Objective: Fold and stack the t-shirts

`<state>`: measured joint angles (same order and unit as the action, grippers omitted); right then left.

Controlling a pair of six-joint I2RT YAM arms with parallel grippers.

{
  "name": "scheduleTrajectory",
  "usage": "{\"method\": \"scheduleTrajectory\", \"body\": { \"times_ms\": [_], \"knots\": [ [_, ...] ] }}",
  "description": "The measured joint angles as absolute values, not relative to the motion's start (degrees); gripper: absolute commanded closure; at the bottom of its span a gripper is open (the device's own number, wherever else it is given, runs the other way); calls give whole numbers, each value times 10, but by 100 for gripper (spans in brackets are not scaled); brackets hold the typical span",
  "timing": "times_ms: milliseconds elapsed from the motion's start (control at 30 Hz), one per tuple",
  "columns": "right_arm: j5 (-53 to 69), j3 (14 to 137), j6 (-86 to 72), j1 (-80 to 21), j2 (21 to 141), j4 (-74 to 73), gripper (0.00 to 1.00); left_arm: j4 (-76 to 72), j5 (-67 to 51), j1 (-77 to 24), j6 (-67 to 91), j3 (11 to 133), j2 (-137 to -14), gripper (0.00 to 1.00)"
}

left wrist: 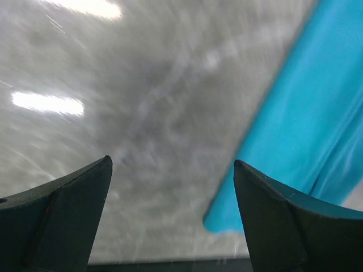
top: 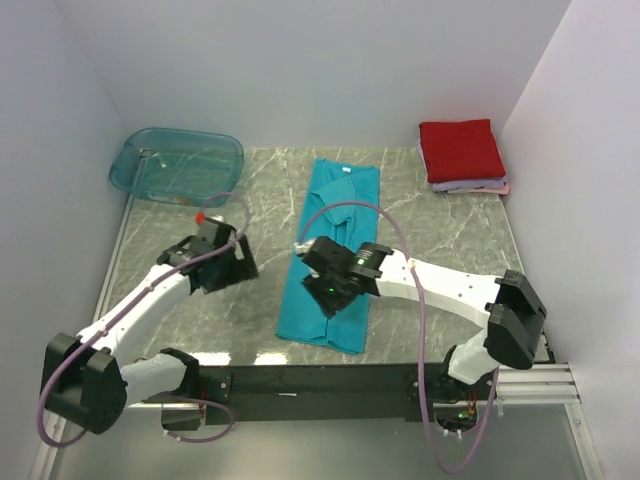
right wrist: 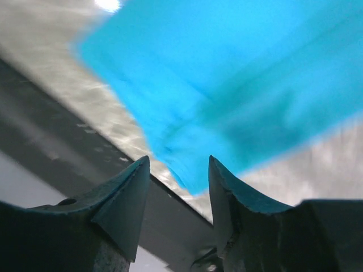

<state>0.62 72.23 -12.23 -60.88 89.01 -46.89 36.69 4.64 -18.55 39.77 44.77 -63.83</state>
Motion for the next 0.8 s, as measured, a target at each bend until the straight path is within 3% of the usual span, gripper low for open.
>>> {"method": "scheduleTrajectory", "body": {
  "times_ms": [300, 800],
  "knots": [
    [-32, 521, -346, -551, 783, -483, 43, 420, -7, -347, 445, 451, -714, 13],
    [74, 434, -415, -498, 787, -429, 53, 423, -27, -443, 478, 487, -837, 21]
  ]
}}
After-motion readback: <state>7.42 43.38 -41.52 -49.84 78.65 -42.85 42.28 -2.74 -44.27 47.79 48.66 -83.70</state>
